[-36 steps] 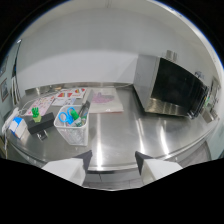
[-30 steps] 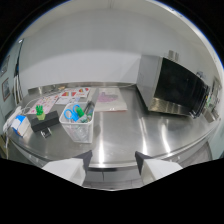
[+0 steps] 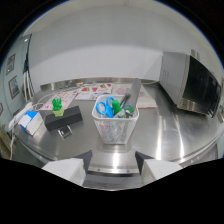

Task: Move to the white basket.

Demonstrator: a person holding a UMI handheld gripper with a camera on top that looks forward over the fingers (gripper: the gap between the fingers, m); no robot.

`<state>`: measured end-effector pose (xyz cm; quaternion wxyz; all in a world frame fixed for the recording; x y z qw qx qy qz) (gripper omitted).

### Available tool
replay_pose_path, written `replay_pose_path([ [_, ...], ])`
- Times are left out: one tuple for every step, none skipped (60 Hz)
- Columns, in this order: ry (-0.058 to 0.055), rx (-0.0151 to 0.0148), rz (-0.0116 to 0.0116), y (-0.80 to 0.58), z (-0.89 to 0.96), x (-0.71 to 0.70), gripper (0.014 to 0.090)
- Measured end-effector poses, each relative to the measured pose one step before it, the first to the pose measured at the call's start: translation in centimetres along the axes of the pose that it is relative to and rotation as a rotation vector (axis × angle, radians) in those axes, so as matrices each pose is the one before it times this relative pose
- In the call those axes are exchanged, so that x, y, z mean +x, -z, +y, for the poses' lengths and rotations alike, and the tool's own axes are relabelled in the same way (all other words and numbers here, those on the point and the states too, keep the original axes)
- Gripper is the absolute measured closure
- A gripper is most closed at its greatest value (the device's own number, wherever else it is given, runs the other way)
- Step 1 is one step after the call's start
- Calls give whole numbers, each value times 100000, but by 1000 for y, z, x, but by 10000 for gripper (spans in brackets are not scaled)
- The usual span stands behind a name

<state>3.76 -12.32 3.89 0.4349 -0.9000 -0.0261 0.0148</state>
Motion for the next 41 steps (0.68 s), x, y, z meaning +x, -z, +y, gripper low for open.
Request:
replay_pose_path([
  [22,86,332,-319,-162,6,206],
  [99,147,77,-299,-178,-31,208],
  [40,217,132,-303,-200,-12,206],
  [-140,143,390,-288,-164,87,208],
  [-107,68,518,-291,-154,97,205],
  [-25,50,442,-278,-155,65,207],
  [49,158,359,-280,-143,63,205],
  [171,-415,42,-60,-249,264,204],
  [37,42,331,-238,-134,69,205],
  [26,-52,245,-223,-111,36,207],
  [12,43,87,-196,-104,15,208],
  [-22,164,-60,-209,-130,-41,208],
  [-84,131,-39,-182,-122,-25,205],
  [-140,88,67,-162,-121,14,206],
  [-171,133,51,-136,-119,-14,206],
  [-157,83,-71,-121,-109,-29,205],
  [-73,53,-73,-107,-90,-19,206],
  [-45,43,-7,-131,-97,4,204],
  [-69,-15,69,-109,-60,-7,204],
  [-57,-48,115,-86,-54,28,206],
  [15,-30,62,-62,-82,7,205],
  [104,90,158,-114,-73,8,205],
  [70,23,94,-50,-63,28,204],
  [75,43,103,-34,-68,53,205],
  [58,29,125,-39,-75,49,206],
  [125,108,129,-20,-44,43,205],
  [206,110,72,-18,-49,19,206],
  [284,-5,-6,-20,-20,27,207],
  [279,67,144,-38,4,-28,207],
  [112,-203,113,3,50,39,206],
  [88,-284,91,-16,78,19,209],
  [128,-196,-34,-33,38,6,208],
  [75,-222,-181,-27,63,-37,207],
  [50,-190,-116,-11,45,-41,207],
  [25,-161,4,-16,39,-35,205],
  [-38,-132,128,-19,48,-28,208],
  [-2,-188,80,-9,56,-23,206],
  [-106,-56,-14,-23,48,-69,206],
  [-104,-58,-76,-26,26,-70,206],
  [-112,-61,42,-9,1,-21,205],
  [-100,-158,146,3,41,2,206],
])
